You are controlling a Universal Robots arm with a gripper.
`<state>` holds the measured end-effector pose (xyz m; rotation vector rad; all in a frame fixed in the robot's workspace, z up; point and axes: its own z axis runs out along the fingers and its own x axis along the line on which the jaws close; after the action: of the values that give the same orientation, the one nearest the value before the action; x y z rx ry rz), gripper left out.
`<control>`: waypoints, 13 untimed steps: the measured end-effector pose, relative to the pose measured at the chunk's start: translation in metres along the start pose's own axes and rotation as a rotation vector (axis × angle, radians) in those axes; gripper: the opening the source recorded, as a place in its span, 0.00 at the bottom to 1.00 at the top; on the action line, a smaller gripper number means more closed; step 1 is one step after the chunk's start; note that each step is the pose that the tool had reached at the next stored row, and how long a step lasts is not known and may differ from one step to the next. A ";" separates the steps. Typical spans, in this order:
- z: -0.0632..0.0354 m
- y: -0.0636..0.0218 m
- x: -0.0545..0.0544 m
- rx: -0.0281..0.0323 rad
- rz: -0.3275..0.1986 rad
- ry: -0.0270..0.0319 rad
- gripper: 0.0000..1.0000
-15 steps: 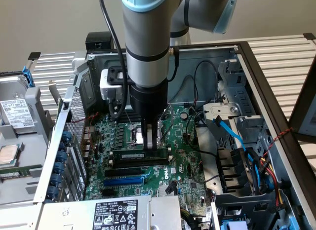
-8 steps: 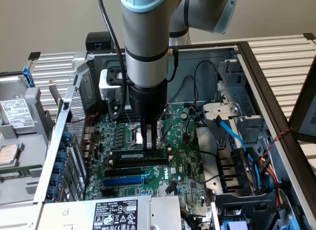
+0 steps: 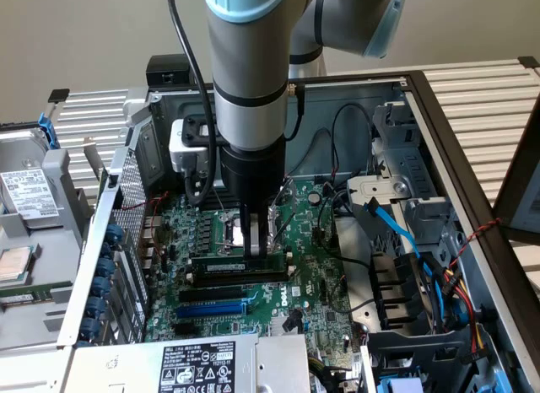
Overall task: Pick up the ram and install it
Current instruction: 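Insert the ram into the slot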
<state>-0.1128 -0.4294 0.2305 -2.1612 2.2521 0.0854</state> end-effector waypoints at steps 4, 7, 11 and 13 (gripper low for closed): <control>0.0001 0.0000 0.000 0.0001 0.000 -0.0002 0.13; 0.0001 0.0000 0.000 0.0006 0.000 -0.0005 0.13; 0.0001 0.0007 0.000 0.0020 0.000 -0.0004 0.13; 0.0001 0.0016 0.000 0.0021 0.000 -0.0004 0.13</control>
<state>-0.1144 -0.4292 0.2304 -2.1601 2.2509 0.0835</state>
